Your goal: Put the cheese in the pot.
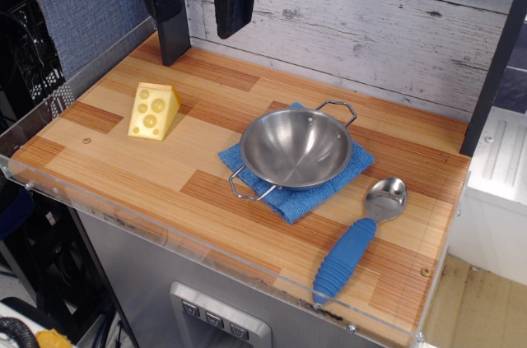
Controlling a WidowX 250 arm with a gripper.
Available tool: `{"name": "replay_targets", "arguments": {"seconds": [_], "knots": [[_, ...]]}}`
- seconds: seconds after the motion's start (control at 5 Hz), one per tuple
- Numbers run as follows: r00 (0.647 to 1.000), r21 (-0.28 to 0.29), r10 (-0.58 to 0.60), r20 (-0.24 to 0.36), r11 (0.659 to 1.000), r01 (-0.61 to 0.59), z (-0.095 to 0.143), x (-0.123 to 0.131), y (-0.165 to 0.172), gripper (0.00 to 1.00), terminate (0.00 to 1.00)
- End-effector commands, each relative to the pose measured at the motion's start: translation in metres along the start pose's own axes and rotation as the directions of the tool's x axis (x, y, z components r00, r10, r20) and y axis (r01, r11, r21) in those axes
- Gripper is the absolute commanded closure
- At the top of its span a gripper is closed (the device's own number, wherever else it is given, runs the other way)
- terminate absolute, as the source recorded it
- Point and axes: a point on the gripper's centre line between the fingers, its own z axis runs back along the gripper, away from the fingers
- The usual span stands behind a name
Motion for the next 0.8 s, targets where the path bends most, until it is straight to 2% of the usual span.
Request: {"name": "replay_targets", "arguments": {"seconds": [0.0, 0.4, 0.6], "knots": [[1.000, 0.000, 0.000, 0.000, 1.000, 0.000, 0.000, 0.000, 0.000, 0.00, 0.00], [0.996, -0.032, 0.091, 0.003, 0.995, -0.091, 0.009, 0.008, 0.038, 0.00, 0.00], [0.989, -0.023, 0.150, 0.009, 0.989, -0.149, 0.002, 0.020, 0.081, 0.00, 0.00]]}}
